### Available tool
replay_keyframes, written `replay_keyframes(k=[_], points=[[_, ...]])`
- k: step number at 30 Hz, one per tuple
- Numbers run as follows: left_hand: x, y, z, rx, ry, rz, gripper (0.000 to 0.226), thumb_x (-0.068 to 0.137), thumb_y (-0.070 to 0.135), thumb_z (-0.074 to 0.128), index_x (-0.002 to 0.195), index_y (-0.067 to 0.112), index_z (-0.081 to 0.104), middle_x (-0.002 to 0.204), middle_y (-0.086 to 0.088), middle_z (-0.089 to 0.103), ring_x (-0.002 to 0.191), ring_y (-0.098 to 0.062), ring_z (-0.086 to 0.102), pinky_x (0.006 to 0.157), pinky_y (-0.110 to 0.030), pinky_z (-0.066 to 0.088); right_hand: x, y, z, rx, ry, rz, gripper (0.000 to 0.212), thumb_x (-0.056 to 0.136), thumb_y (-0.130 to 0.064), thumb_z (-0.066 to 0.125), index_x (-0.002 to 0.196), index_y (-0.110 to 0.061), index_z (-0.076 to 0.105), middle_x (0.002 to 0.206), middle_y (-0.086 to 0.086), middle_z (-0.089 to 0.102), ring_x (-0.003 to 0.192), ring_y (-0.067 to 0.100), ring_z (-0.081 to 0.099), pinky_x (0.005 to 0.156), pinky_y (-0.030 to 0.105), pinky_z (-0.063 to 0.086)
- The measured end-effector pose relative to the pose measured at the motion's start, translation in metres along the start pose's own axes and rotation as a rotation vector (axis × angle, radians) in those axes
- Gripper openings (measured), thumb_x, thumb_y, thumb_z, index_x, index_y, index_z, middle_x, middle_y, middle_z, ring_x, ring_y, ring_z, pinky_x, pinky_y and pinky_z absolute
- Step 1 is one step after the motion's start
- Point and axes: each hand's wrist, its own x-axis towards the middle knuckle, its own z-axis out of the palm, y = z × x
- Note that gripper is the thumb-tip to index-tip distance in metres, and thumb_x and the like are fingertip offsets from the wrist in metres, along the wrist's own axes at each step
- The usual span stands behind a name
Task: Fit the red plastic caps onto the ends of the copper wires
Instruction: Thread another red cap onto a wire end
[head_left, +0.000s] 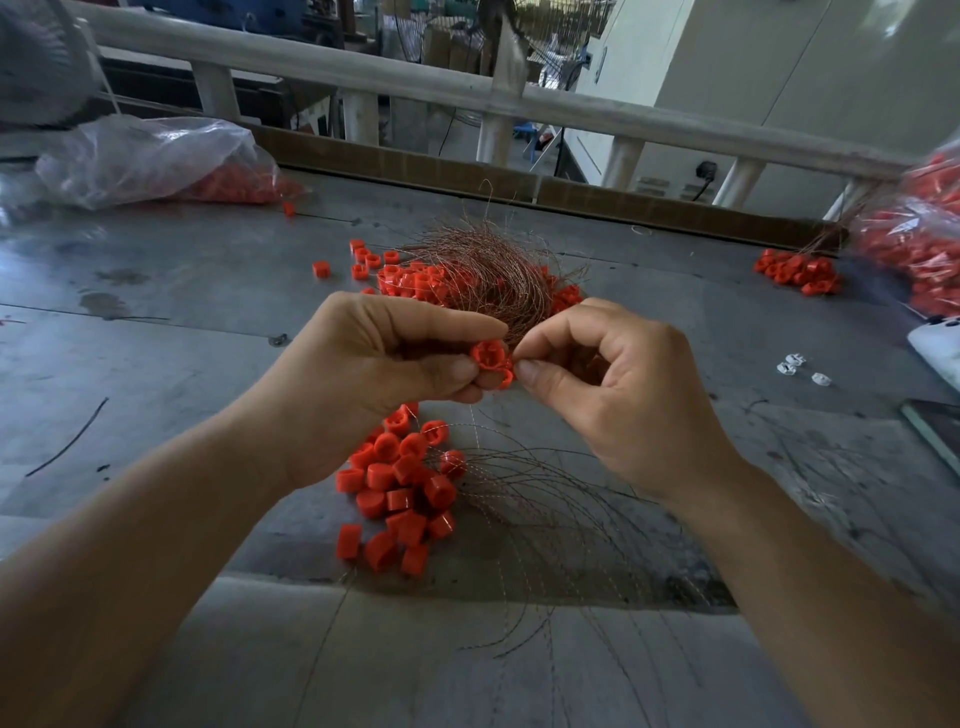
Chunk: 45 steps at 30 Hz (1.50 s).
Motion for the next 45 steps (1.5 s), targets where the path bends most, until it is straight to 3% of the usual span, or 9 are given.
replay_keyframes(k=[7, 14, 23, 26, 31, 34, 39, 43, 45], points=[[0.0, -0.001, -0.001, -0.038, -0.008, 0.008, 0.031, 0.06, 0.011, 0.062, 0.083, 0.026, 0.076, 0.079, 0.0, 0.074, 0.076, -0.012, 0.07, 0.064, -0.016, 0.053, 0.0, -0.001, -0.003, 0.056, -0.014, 0.0, 0.027, 0.078, 0.001, 0.063, 0.075, -0.026, 0.063, 0.071, -0.013, 0.057, 0.067, 0.0, 0.055, 0.058, 0.008, 0.039], [0.001, 0.001, -0.001, -0.2, -0.032, -0.01, 0.025, 0.056, 0.012, 0.068, 0.08, 0.016, 0.076, 0.076, -0.003, 0.073, 0.072, -0.012, 0.07, 0.063, -0.017, 0.053, 0.002, -0.002, -0.005, 0.301, -0.022, 0.138, 0.027, 0.076, 0.004, 0.066, 0.078, -0.021, 0.055, 0.064, -0.007, 0.059, 0.062, 0.008, 0.055, 0.06, 0.023, 0.049], [0.0, -0.002, 0.003, -0.282, -0.122, -0.067, 0.023, 0.06, 0.011, 0.066, 0.081, 0.014, 0.075, 0.077, -0.007, 0.072, 0.073, -0.014, 0.07, 0.062, -0.017, 0.054, 0.003, 0.002, 0.005, 0.425, -0.151, 0.241, 0.03, 0.071, 0.006, 0.069, 0.075, -0.016, 0.05, 0.061, -0.006, 0.057, 0.053, 0.004, 0.054, 0.047, 0.014, 0.041], [0.0, -0.002, 0.002, -0.281, -0.078, -0.076, 0.023, 0.058, 0.011, 0.066, 0.08, 0.013, 0.075, 0.076, -0.007, 0.072, 0.073, -0.014, 0.07, 0.062, -0.017, 0.054, 0.006, 0.008, -0.001, 0.345, -0.136, 0.243, 0.021, 0.075, -0.002, 0.069, 0.074, -0.018, 0.055, 0.062, -0.005, 0.062, 0.057, 0.006, 0.06, 0.054, 0.018, 0.049], [0.001, -0.002, 0.002, -0.288, -0.014, -0.095, 0.022, 0.063, 0.001, 0.06, 0.078, 0.008, 0.074, 0.078, -0.008, 0.072, 0.073, -0.015, 0.07, 0.062, -0.018, 0.054, 0.017, 0.045, -0.021, -0.209, 0.103, 0.288, 0.016, 0.082, -0.015, 0.066, 0.072, -0.026, 0.059, 0.068, -0.014, 0.059, 0.063, 0.0, 0.054, 0.065, 0.016, 0.046], [0.0, -0.001, 0.003, -0.288, 0.002, -0.103, 0.023, 0.064, -0.001, 0.057, 0.077, 0.008, 0.074, 0.077, -0.008, 0.072, 0.072, -0.015, 0.07, 0.061, -0.018, 0.054, 0.017, 0.066, -0.02, -0.285, 0.061, 0.372, 0.008, 0.083, -0.013, 0.063, 0.084, -0.021, 0.065, 0.072, -0.014, 0.058, 0.066, -0.003, 0.051, 0.067, 0.016, 0.041], [0.001, 0.001, 0.003, -0.29, 0.021, -0.11, 0.023, 0.062, 0.0, 0.058, 0.076, 0.009, 0.074, 0.077, -0.008, 0.072, 0.072, -0.015, 0.07, 0.06, -0.018, 0.054, 0.02, 0.077, -0.011, -0.381, 0.09, 0.335, 0.022, 0.085, -0.013, 0.061, 0.105, -0.018, 0.066, 0.091, -0.006, 0.056, 0.072, 0.001, 0.049, 0.073, 0.016, 0.036], [0.001, 0.001, 0.003, -0.277, 0.014, -0.111, 0.023, 0.062, 0.001, 0.059, 0.076, 0.01, 0.074, 0.077, -0.008, 0.072, 0.072, -0.015, 0.07, 0.06, -0.018, 0.054, 0.022, 0.084, -0.008, -0.485, -0.035, 0.376, 0.04, 0.089, -0.014, 0.056, 0.128, -0.018, 0.052, 0.126, 0.001, 0.051, 0.113, 0.017, 0.047, 0.091, 0.022, 0.033], [0.001, 0.001, 0.003, -0.271, 0.013, -0.113, 0.023, 0.062, 0.001, 0.059, 0.077, 0.009, 0.074, 0.078, -0.009, 0.072, 0.072, -0.015, 0.07, 0.06, -0.018, 0.054, 0.022, 0.086, -0.006, -0.508, -0.082, 0.394, 0.039, 0.087, -0.012, 0.059, 0.126, -0.017, 0.054, 0.128, 0.003, 0.053, 0.113, 0.018, 0.049, 0.093, 0.023, 0.035]])
